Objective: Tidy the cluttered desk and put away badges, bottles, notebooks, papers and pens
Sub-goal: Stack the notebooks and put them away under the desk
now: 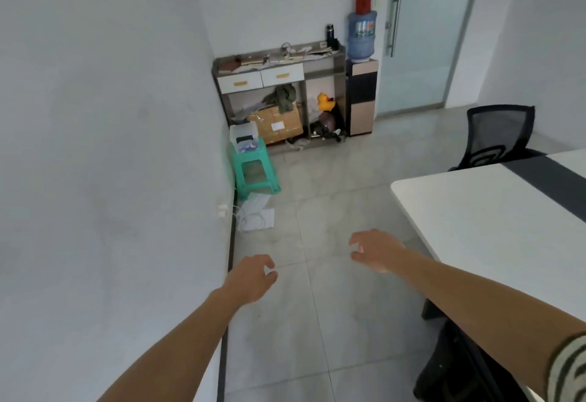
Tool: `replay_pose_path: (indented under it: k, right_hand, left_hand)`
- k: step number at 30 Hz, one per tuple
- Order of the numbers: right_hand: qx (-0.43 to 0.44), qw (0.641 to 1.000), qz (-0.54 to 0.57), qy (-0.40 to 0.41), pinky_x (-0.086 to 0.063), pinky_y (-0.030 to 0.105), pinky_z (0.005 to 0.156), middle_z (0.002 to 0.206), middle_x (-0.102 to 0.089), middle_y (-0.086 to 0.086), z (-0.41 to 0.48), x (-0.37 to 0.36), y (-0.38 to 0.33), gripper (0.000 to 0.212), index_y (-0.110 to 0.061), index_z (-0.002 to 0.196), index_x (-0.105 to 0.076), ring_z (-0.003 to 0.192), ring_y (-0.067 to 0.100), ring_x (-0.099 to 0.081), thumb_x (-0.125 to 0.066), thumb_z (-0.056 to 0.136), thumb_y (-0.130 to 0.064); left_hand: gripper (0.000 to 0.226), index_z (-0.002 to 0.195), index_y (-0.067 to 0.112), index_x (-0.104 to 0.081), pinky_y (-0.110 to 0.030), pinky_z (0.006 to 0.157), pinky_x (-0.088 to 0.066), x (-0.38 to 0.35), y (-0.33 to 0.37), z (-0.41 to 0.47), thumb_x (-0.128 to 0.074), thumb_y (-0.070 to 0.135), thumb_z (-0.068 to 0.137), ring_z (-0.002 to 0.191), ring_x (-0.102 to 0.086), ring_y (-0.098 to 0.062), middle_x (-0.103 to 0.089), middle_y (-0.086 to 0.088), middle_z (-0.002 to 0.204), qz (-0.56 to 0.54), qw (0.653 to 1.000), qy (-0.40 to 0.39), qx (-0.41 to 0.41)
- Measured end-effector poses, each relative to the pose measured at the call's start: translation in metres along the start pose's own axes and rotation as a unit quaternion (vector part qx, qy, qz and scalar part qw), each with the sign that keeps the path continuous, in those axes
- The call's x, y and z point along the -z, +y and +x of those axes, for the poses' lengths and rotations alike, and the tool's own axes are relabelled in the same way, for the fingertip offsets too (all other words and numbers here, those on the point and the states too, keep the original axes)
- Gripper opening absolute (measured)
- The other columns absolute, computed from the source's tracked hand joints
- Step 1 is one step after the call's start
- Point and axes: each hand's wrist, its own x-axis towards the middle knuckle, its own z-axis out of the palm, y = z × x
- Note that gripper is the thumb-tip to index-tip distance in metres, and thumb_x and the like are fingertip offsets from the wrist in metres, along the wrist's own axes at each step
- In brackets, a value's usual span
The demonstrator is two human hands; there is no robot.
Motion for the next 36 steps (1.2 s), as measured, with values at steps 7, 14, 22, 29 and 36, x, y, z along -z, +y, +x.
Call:
replay_pose_path:
  k: [7, 14, 22, 29, 36]
  right_hand:
    - [-0.001, 1.000, -0.001, -0.028, -0.038, 0.030, 0.103, 0.132, -0.058, -0.003, 0.154, 0.021, 0.028, 0.039, -0.034, 0.132, -0.052, 0.125, 0.019, -0.050, -0.051, 0.094, -0.043]
    - [-0.045, 0.999, 0.005, 0.001, -0.035, 0.028, 0.106, 0.135, -0.056, -0.007, 0.314, 0.101, 0.078, 0.039, -0.034, 0.134, -0.050, 0.130, 0.014, -0.045, -0.050, 0.096, -0.043]
    - [-0.099, 0.995, 0.021, 0.000, -0.037, 0.031, 0.106, 0.135, -0.056, -0.008, 0.477, 0.161, 0.154, 0.039, -0.036, 0.133, -0.051, 0.128, 0.016, -0.047, -0.048, 0.096, -0.046]
    - [-0.081, 0.996, 0.026, -0.029, -0.039, 0.031, 0.104, 0.135, -0.056, -0.004, 0.644, 0.202, 0.210, 0.041, -0.032, 0.136, -0.049, 0.127, 0.017, -0.047, -0.048, 0.097, -0.044]
    - [-0.045, 0.998, 0.015, -0.042, -0.042, 0.033, 0.102, 0.131, -0.057, -0.005, 0.822, 0.288, 0.242, 0.040, -0.031, 0.135, -0.050, 0.124, 0.018, -0.049, -0.047, 0.098, -0.044]
  left_hand:
    - [0.032, 0.119, 0.022, -0.056, -0.032, 0.088, -0.049, 0.030, 0.011, 0.156, -0.053, 0.041, 0.094, 0.090, -0.056, -0.019, -0.059, -0.004, 0.104, 0.000, 1.000, -0.022, 0.005]
    - [0.033, 0.123, 0.018, -0.056, -0.033, 0.097, -0.044, 0.099, 0.048, 0.354, -0.052, 0.037, 0.096, 0.112, -0.056, -0.022, -0.058, -0.005, 0.125, 0.029, 0.999, -0.015, -0.038]
    - [0.030, 0.118, 0.018, -0.059, -0.034, 0.096, -0.045, 0.145, 0.111, 0.559, -0.054, 0.035, 0.094, 0.107, -0.058, -0.023, -0.063, -0.007, 0.118, 0.036, 0.994, -0.035, -0.094]
    - [0.030, 0.119, 0.017, -0.058, -0.034, 0.095, -0.045, 0.173, 0.146, 0.726, -0.054, 0.034, 0.095, 0.108, -0.057, -0.025, -0.061, -0.008, 0.119, 0.039, 0.994, -0.039, -0.090]
    - [0.030, 0.119, 0.015, -0.059, -0.028, 0.087, -0.045, 0.232, 0.170, 0.871, -0.055, 0.032, 0.095, 0.091, -0.056, -0.019, -0.061, -0.002, 0.095, -0.019, 0.999, 0.001, -0.028]
